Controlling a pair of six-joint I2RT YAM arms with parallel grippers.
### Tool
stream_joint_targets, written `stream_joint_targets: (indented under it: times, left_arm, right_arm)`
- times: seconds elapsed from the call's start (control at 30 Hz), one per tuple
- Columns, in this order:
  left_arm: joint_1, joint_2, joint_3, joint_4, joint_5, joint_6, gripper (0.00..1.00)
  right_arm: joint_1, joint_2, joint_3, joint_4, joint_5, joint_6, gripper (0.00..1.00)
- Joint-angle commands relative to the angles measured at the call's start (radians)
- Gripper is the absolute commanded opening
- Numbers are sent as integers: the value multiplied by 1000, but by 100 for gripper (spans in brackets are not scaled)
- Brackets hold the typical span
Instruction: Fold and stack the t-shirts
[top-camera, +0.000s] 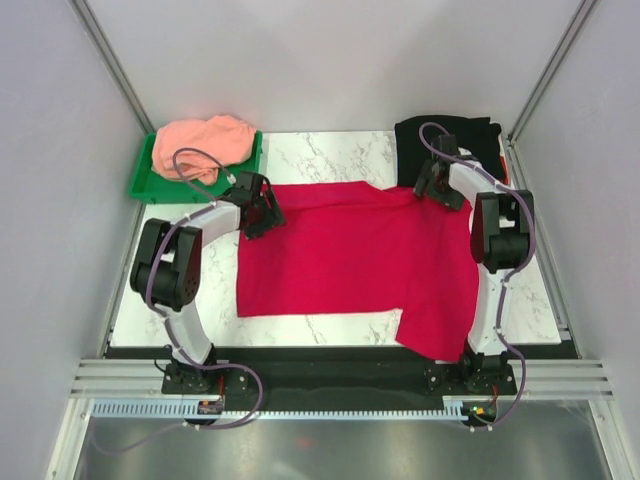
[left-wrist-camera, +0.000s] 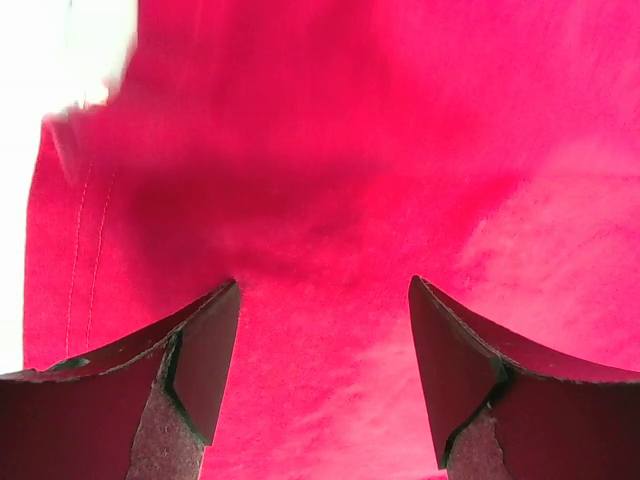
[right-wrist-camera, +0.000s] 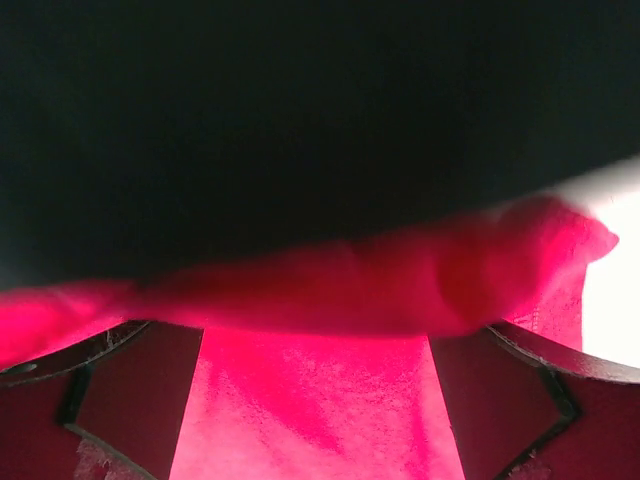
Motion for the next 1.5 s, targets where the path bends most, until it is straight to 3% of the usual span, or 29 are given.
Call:
stream_joint_targets:
  times: [0.0, 0.17, 0.27, 0.6, 0.8, 1.03, 1.17, 1.3, 1.47]
  left_arm:
    - [29, 126, 99, -32, -23, -37, 76]
    - [39, 217, 284, -110, 3, -7, 76]
    - [41, 166, 299, -130, 9, -17, 77]
    - [38, -284, 88, -243, 26, -19, 86]
    - [38, -583, -116, -299, 18, -19, 88]
    - [38, -866, -380, -333, -22, -103, 87]
    - [38, -981, -530, -353, -78, -209, 85]
    - [38, -1042, -633, -327, -98, -287, 83]
    - [38, -1010, -690, -285, -130, -326, 80]
  right_arm:
    - [-5, 165, 126, -36, -28, 7, 96]
    - [-4, 156, 233, -63, -39, 12, 96]
    - [-7, 109, 250, -108, -13, -9, 96]
    - [-5, -311, 86, -197, 24, -32, 98]
    - [-5, -676, -206, -208, 34, 15, 98]
    - [-5, -1144, -721, -198, -58, 229, 98]
    - [-5, -1383, -814, -237, -44, 300, 96]
    - [-5, -1435, -824, -345, -4, 320, 98]
    - [-5, -1393, -882, -384, -24, 333, 98]
